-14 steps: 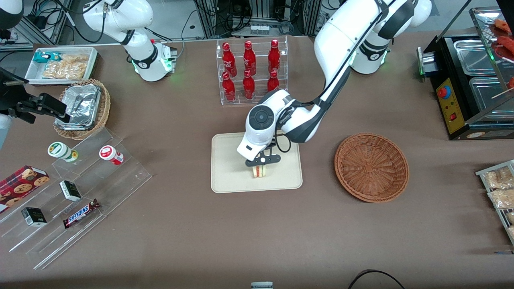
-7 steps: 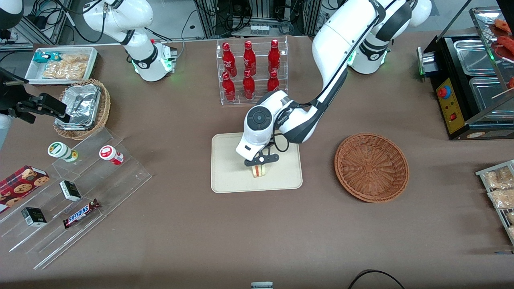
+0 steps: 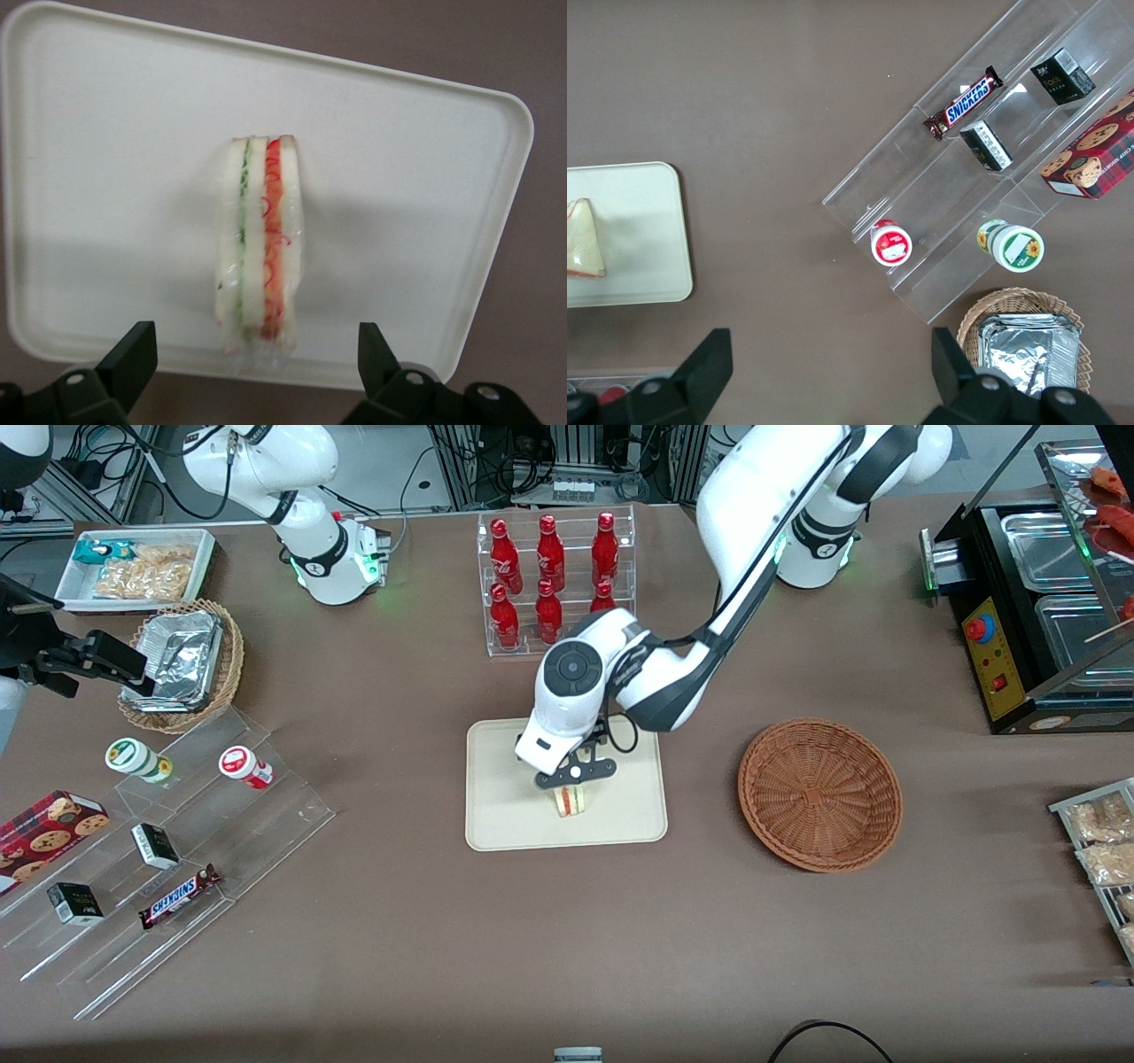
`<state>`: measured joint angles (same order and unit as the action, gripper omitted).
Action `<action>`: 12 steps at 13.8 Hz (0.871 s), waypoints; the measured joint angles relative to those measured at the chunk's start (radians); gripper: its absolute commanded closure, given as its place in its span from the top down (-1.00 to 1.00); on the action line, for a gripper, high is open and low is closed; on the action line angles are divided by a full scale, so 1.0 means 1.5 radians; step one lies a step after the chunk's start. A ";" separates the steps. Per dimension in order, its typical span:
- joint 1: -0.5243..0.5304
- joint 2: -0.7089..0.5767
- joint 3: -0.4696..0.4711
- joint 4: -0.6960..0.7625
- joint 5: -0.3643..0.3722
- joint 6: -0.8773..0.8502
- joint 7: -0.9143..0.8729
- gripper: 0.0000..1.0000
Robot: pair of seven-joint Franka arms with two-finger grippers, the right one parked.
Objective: Place sandwich from basket to tray
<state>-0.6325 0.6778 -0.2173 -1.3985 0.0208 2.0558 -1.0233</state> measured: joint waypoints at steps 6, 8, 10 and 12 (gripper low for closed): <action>0.047 -0.113 0.015 0.000 0.020 -0.175 0.004 1.00; 0.055 -0.113 0.034 -0.004 0.041 -0.203 0.004 1.00; 0.064 -0.113 0.056 -0.008 0.046 -0.240 0.005 1.00; 0.082 -0.119 0.076 -0.009 0.048 -0.269 0.011 1.00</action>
<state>-0.5099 0.4986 -0.1030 -1.4115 0.0927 1.6519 -1.0061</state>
